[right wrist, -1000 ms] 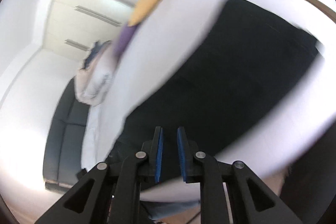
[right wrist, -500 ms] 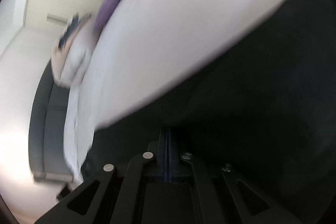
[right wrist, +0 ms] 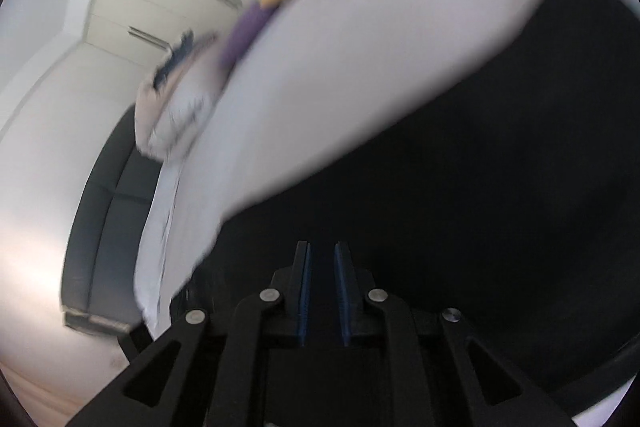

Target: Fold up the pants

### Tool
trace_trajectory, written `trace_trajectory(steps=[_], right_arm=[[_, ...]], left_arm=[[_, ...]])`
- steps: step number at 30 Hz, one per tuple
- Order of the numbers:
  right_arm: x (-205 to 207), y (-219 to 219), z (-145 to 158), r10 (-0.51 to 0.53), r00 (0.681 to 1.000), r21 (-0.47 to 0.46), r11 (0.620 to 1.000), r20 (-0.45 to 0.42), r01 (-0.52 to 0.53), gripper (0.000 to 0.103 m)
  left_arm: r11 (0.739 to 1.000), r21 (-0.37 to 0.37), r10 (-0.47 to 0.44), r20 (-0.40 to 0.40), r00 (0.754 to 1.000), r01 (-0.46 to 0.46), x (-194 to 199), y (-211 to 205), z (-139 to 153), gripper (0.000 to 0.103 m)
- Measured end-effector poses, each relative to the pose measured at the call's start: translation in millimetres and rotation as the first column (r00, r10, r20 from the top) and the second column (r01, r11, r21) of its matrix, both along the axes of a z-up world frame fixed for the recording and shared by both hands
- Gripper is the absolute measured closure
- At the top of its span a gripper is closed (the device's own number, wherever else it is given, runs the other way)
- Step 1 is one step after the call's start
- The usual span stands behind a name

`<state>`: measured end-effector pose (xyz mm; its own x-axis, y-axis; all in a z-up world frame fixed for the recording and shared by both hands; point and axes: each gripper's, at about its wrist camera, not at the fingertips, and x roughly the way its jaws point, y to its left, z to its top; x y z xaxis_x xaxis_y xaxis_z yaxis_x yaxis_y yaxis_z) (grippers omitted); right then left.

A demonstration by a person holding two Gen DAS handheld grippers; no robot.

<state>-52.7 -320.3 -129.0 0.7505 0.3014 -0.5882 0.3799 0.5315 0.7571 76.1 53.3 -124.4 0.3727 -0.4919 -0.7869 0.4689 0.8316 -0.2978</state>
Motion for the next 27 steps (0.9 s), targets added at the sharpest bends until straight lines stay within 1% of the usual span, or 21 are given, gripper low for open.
trace_trajectory(steps=[1, 3, 5, 6, 7, 9, 10, 11, 12, 13, 14, 16, 17, 18, 20, 21, 22, 23, 24, 25, 27], right_arm=[[-6, -9, -9, -0.034, 0.999, 0.025, 0.999, 0.002, 0.034, 0.103], [-25, -33, -9, -0.106, 0.994, 0.014, 0.994, 0.024, 0.105, 0.103], [-57, -70, -3, -0.247, 0.968, -0.064, 0.966, 0.034, 0.249, 0.103], [-79, -87, -2, -0.335, 0.941, -0.074, 0.938, 0.041, 0.338, 0.103], [-111, -116, -2, -0.450, 0.892, -0.043, 0.891, 0.049, 0.452, 0.103], [-149, -139, 7, -0.562, 0.824, -0.008, 0.826, 0.067, 0.564, 0.103], [-174, -144, 19, -0.650, 0.760, -0.091, 0.755, 0.026, 0.649, 0.098], [-198, -143, 30, -0.724, 0.690, -0.137, 0.681, 0.021, 0.719, 0.091], [-208, -138, 35, -0.744, 0.666, -0.107, 0.659, 0.056, 0.745, 0.091], [-220, -133, 41, -0.741, 0.664, -0.044, 0.663, 0.100, 0.747, 0.090], [-219, -124, 46, -0.717, 0.686, -0.017, 0.689, 0.125, 0.724, 0.089], [-202, -99, 52, -0.620, 0.767, 0.007, 0.778, 0.168, 0.628, 0.084], [-184, -83, 53, -0.546, 0.819, 0.028, 0.834, 0.178, 0.551, 0.078], [-153, -60, 51, -0.433, 0.882, 0.071, 0.901, 0.187, 0.428, 0.077], [-102, -21, 44, -0.265, 0.946, 0.129, 0.961, 0.189, 0.243, 0.077], [-74, 6, 41, -0.162, 0.970, 0.135, 0.981, 0.181, 0.138, 0.077], [-46, 35, 37, -0.052, 0.986, 0.123, 0.992, 0.160, 0.032, 0.077], [-24, 62, 34, 0.050, 0.989, 0.101, 0.993, 0.136, -0.064, 0.077], [1, 91, 30, 0.178, 0.978, 0.072, 0.980, 0.107, -0.186, 0.077], [14, 107, 26, 0.229, 0.970, 0.052, 0.971, 0.079, -0.234, 0.077], [20, 133, 18, 0.257, 0.966, 0.040, 0.965, 0.013, -0.258, 0.077]], left_arm=[[1.000, 0.002, 0.000, 0.001, 1.000, 0.000, 0, -2, 1, 0.087], [1.000, 0.000, 0.001, 0.003, 1.000, -0.001, -1, -3, 1, 0.087], [1.000, -0.007, 0.005, 0.002, 1.000, -0.005, -2, -3, 0, 0.087], [1.000, -0.009, 0.007, 0.003, 1.000, -0.007, -2, -3, 0, 0.087], [1.000, -0.009, 0.008, 0.005, 1.000, -0.008, -2, -3, 0, 0.087], [1.000, -0.010, 0.012, 0.010, 1.000, -0.012, -3, -3, 0, 0.087], [1.000, -0.013, 0.014, 0.011, 1.000, -0.014, -3, -2, -1, 0.087], [1.000, -0.017, 0.015, 0.011, 1.000, -0.015, -3, -2, -1, 0.087], [1.000, -0.020, 0.017, 0.011, 1.000, -0.016, -4, -1, -1, 0.087], [1.000, -0.021, 0.017, 0.013, 1.000, -0.017, -4, -1, -1, 0.087], [1.000, -0.020, 0.019, 0.014, 1.000, -0.019, -5, -1, -1, 0.087], [1.000, -0.018, 0.023, 0.016, 1.000, -0.023, -6, 0, -1, 0.087], [1.000, -0.017, 0.026, 0.019, 0.999, -0.026, -7, 0, -1, 0.087], [0.999, -0.015, 0.029, 0.022, 0.999, -0.028, -8, 0, 0, 0.087], [0.999, -0.007, 0.035, 0.027, 0.999, -0.035, -11, -1, 2, 0.087], [0.999, -0.002, 0.038, 0.030, 0.999, -0.038, -12, -2, 3, 0.087], [0.999, 0.004, 0.041, 0.034, 0.999, -0.041, -14, -2, 4, 0.087], [0.999, 0.009, 0.044, 0.035, 0.998, -0.045, -15, -3, 5, 0.087], [0.999, 0.016, 0.049, 0.033, 0.998, -0.050, -15, -3, 8, 0.087], [0.998, 0.026, 0.051, 0.031, 0.998, -0.052, -15, -6, 11, 0.087], [0.999, 0.039, 0.019, 0.064, 0.998, -0.021, -17, -14, 26, 0.087]])
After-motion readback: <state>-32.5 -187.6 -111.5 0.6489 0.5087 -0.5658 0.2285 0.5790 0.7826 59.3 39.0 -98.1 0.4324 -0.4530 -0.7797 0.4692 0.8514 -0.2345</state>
